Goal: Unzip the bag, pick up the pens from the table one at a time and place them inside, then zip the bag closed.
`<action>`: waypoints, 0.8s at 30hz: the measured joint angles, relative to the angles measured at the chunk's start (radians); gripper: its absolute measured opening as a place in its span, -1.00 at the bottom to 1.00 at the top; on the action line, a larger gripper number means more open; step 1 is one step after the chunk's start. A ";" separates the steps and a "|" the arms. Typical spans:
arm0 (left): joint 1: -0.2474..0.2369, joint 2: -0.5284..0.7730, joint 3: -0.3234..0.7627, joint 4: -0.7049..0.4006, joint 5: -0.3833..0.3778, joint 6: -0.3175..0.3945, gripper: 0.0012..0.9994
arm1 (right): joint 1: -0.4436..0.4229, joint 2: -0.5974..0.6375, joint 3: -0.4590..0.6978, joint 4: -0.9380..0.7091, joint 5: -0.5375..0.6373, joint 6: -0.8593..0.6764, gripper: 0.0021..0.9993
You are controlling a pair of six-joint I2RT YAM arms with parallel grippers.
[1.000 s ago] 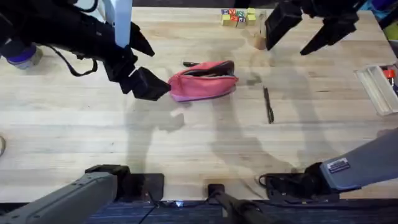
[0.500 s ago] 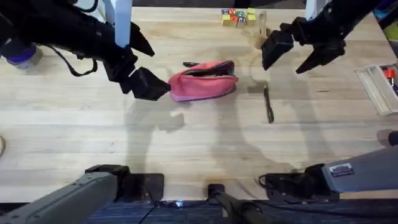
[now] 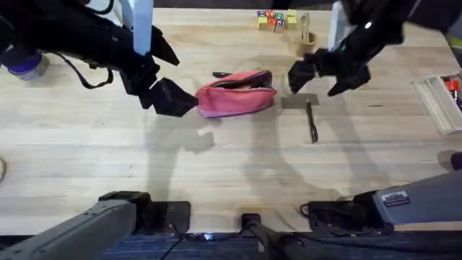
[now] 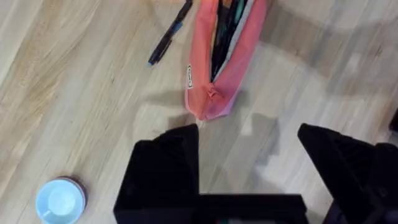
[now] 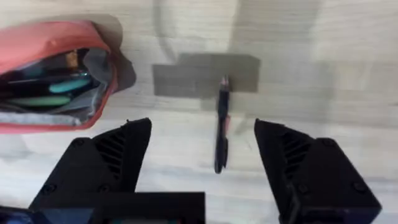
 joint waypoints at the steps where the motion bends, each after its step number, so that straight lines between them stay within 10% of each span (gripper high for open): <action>1: 0.000 0.000 0.000 0.000 0.000 0.000 0.99 | 0.006 0.000 -0.025 0.025 0.000 0.001 0.99; 24: 0.000 0.000 0.000 0.000 0.000 0.000 0.99 | 0.017 -0.058 -0.348 0.403 0.020 0.105 0.99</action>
